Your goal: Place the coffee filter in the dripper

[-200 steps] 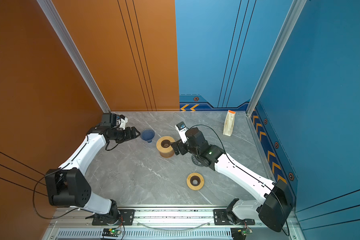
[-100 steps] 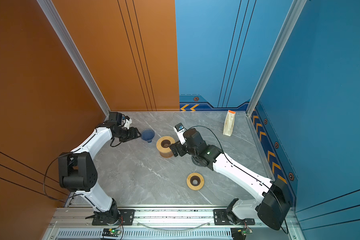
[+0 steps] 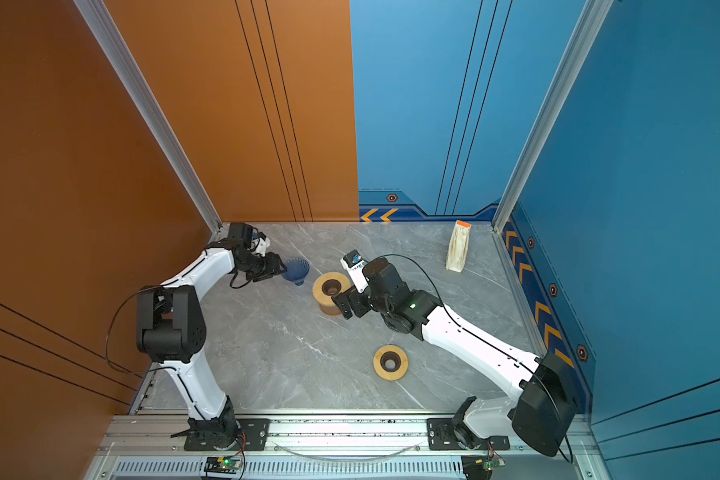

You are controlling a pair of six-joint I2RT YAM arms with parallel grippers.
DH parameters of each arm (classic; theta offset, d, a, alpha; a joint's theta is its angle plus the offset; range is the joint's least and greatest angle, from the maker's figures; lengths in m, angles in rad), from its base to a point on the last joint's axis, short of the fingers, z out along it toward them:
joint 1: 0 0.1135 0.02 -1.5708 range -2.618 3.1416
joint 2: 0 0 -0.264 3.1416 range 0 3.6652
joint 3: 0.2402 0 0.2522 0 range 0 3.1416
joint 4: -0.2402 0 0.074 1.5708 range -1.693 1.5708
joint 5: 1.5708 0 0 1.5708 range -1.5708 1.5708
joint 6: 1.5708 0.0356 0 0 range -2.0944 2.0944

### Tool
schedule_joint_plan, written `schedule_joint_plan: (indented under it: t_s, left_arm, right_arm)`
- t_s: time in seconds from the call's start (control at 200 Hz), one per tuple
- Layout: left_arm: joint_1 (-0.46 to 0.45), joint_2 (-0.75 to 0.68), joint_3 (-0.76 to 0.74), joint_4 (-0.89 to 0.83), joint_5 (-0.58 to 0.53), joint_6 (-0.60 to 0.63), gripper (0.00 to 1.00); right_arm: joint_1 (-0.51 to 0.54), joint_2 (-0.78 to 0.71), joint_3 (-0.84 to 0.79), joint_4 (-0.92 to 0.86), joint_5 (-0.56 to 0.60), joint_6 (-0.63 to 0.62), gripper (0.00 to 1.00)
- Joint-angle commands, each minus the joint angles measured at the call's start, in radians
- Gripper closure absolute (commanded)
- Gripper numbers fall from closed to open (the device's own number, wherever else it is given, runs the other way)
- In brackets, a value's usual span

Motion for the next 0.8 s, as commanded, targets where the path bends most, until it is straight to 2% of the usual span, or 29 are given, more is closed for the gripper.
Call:
schedule_joint_plan:
  t_s: [0.0,0.391,0.791]
  left_arm:
    - [-0.007,0.038,0.037,0.028,0.025,0.003,0.46]
    - [-0.014,0.124,0.112,0.028,0.036,0.011,0.49]
    - [-0.029,0.16,0.107,0.028,0.029,0.009,0.54]
  right_arm:
    - [0.007,-0.007,-0.009,0.004,-0.004,0.002,0.0]
    - [0.008,-0.023,-0.03,0.017,0.02,0.0,0.0]
    - [0.004,-0.036,-0.043,0.032,0.039,0.005,0.0]
